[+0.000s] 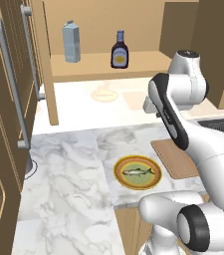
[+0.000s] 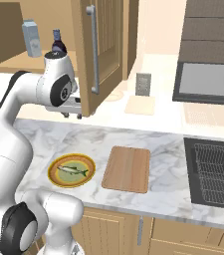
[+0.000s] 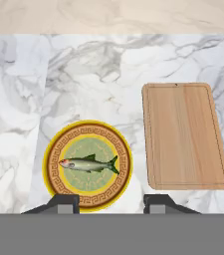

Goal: Pick the fish from the plate and place it on the cutting board. Then pick the condiment bottle from the cabinet and place it next to the cutting board.

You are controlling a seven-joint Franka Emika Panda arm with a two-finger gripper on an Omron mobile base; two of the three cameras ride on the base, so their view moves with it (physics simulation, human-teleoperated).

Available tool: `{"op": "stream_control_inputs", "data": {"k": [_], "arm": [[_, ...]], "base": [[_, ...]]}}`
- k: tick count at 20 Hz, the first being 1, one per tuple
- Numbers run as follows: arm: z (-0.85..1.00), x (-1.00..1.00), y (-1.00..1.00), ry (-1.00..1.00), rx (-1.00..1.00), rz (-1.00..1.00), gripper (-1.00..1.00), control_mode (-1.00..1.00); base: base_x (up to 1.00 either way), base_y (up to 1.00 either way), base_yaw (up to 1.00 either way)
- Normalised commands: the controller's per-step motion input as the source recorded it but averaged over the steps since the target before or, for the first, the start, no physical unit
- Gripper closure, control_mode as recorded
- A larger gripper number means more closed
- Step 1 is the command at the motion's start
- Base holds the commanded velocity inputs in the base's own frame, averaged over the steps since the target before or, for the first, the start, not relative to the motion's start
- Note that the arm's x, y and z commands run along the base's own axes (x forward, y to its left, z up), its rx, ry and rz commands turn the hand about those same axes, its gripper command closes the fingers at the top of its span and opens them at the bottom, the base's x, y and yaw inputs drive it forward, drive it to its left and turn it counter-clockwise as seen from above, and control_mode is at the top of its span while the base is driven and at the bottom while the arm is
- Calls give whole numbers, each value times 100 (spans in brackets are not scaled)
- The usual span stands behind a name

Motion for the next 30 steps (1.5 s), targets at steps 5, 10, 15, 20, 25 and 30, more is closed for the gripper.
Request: {"op": "stream_control_inputs", "data": {"k": [5,10,15,20,25,30], "arm": [[-8,-4,0,0,0,7,-100,-100],[-21,-9,0,0,0,18,-100,-100],[-27,-10,0,0,0,23,-100,-100],[-26,-8,2,0,0,23,-100,-100],[-26,-6,9,0,0,21,-100,-100],[-24,0,17,0,-2,19,-100,-100]], "base": [[0,0,0],[0,0,0],[0,0,0],[0,0,0],[0,0,0],[0,0,0]]}}
